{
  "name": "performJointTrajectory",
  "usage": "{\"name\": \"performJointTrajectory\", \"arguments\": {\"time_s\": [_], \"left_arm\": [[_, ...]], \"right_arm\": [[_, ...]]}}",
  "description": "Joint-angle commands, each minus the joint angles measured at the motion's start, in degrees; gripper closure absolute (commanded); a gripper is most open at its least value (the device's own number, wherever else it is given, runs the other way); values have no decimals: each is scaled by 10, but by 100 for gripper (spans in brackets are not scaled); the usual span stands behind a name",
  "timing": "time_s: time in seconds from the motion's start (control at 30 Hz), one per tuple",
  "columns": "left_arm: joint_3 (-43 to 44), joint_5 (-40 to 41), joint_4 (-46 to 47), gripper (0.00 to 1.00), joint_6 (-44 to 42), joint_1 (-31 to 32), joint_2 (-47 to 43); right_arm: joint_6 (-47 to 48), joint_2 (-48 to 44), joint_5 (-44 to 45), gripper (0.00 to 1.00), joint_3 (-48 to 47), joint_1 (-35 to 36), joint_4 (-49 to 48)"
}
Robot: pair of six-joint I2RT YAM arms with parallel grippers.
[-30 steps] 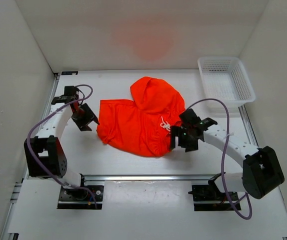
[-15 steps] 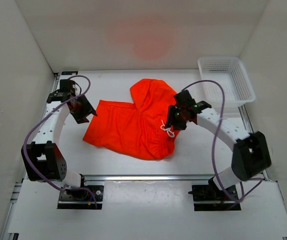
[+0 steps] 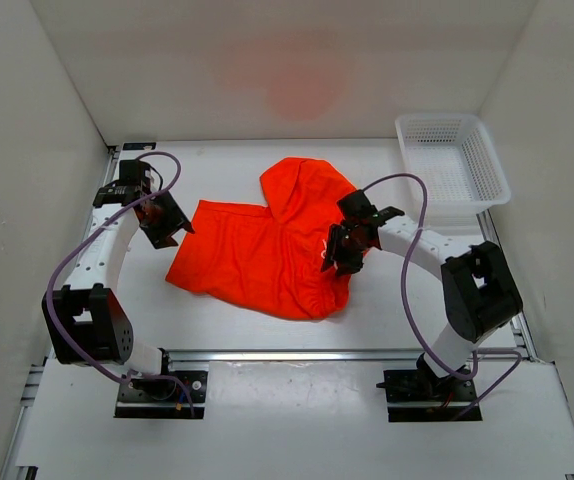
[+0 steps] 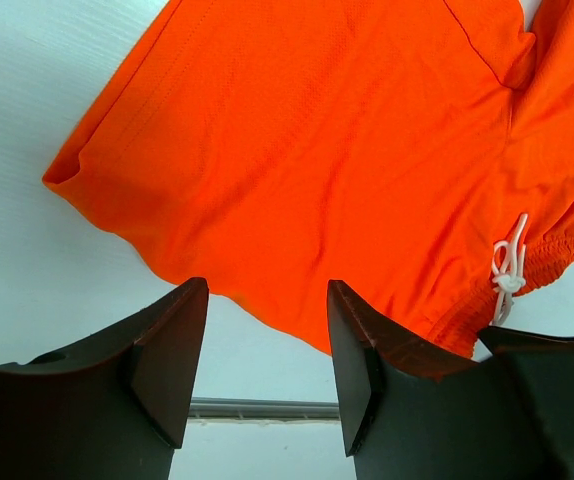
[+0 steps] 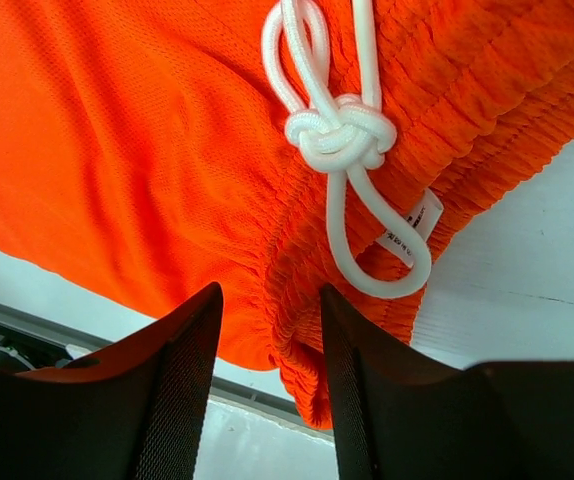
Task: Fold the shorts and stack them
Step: Flatten the shorts out
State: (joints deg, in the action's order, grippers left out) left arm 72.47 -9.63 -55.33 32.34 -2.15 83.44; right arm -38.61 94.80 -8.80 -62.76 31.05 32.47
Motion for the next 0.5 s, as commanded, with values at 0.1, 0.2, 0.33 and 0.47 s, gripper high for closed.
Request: {"name": "performJointTrajectory", "arguments": {"time_s": [0.1, 0.2, 0.33, 0.47], "left_arm": [[-9, 7, 0, 38, -12, -2, -27], [-9, 7, 0, 38, -12, -2, -27], [-9, 7, 0, 38, -12, -2, -27], [-4, 7, 0, 38, -12, -2, -32]], "right_arm": [[-10, 6, -2, 59, 17, 16, -28], [-10, 14, -2, 88, 17, 16, -28], [-2, -28, 26, 100, 5, 16, -1], [15, -88, 63, 100, 6, 16, 36]]}}
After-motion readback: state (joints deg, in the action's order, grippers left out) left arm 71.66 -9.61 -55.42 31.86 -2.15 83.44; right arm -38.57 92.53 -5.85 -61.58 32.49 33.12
